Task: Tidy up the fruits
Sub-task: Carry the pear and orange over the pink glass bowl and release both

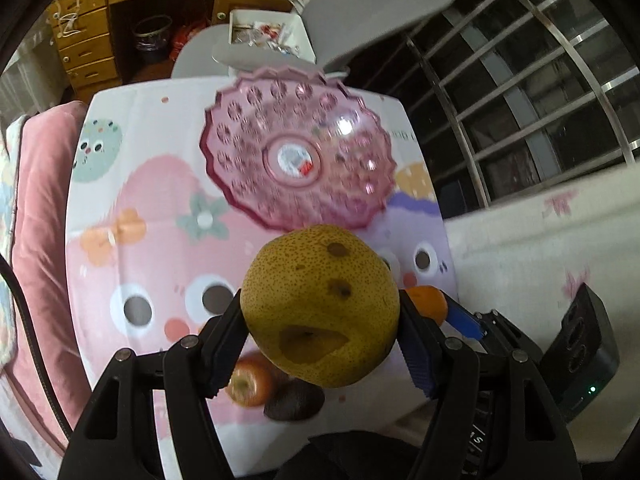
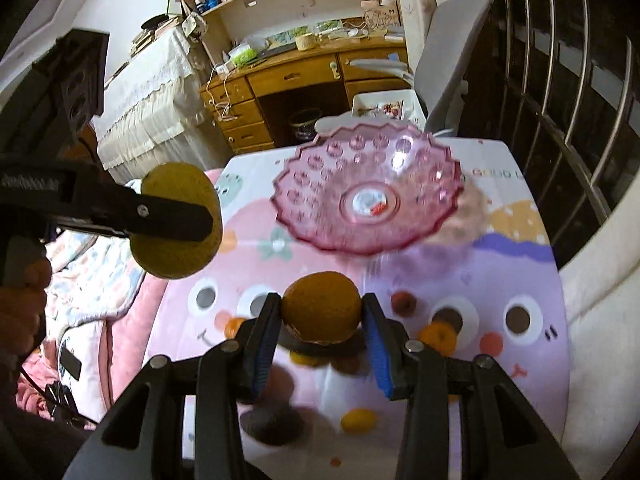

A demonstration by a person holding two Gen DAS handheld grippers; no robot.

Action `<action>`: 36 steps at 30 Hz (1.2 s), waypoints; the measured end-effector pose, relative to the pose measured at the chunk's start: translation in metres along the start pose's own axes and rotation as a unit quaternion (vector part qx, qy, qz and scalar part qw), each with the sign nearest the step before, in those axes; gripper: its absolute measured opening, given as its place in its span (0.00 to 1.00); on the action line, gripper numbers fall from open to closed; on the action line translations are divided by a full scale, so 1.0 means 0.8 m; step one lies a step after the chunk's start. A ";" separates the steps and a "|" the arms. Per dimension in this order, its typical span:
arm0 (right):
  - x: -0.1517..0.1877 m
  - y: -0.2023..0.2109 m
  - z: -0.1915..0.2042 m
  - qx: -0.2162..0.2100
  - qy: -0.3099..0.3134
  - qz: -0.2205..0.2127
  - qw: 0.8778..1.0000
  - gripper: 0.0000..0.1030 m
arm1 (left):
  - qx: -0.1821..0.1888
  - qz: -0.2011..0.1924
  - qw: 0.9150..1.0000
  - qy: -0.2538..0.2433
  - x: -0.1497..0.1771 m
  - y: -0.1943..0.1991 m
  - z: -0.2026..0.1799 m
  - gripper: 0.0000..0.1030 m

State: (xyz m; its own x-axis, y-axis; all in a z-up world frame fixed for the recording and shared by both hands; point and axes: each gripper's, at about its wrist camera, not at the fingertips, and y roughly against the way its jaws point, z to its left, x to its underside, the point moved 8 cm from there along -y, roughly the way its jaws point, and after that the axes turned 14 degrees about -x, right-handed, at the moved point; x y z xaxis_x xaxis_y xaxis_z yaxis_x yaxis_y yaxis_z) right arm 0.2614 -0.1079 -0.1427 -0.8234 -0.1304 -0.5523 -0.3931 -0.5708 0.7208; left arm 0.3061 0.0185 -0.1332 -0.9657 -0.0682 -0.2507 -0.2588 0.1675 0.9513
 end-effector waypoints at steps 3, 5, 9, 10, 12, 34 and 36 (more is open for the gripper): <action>-0.021 -0.010 -0.014 -0.001 0.000 -0.005 1.000 0.40 | -0.003 -0.020 1.000 0.010 -0.026 -0.012 0.000 0.66; -0.036 -0.021 -0.029 0.002 0.000 -0.006 1.000 0.40 | -0.011 -0.034 0.999 0.015 -0.045 -0.025 0.001 0.66; -0.055 -0.045 -0.056 0.002 -0.015 -0.004 1.000 0.40 | -0.012 -0.042 0.999 0.027 -0.075 -0.059 0.001 0.66; -0.059 -0.053 -0.064 0.001 -0.020 -0.004 1.000 0.40 | -0.016 -0.042 0.999 0.027 -0.082 -0.071 0.001 0.66; -0.065 -0.071 -0.079 0.000 -0.028 0.003 1.000 0.40 | -0.022 -0.043 0.998 0.027 -0.091 -0.089 0.001 0.66; -0.064 -0.164 -0.145 0.001 -0.044 0.071 0.996 0.40 | -0.051 -0.027 0.998 0.033 -0.129 -0.203 0.002 0.78; -0.064 -0.163 -0.147 0.004 -0.050 0.072 0.996 0.41 | -0.049 -0.042 0.997 0.030 -0.131 -0.194 -0.002 0.84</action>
State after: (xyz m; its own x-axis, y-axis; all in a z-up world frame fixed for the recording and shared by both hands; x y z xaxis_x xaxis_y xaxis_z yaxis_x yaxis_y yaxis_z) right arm 0.4033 -0.1222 -0.2580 -0.9079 -0.1281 -0.3992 -0.2716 -0.5457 0.7927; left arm 0.4474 -0.0019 -0.2540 -0.9367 -0.1365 -0.3226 -0.3329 0.0611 0.9410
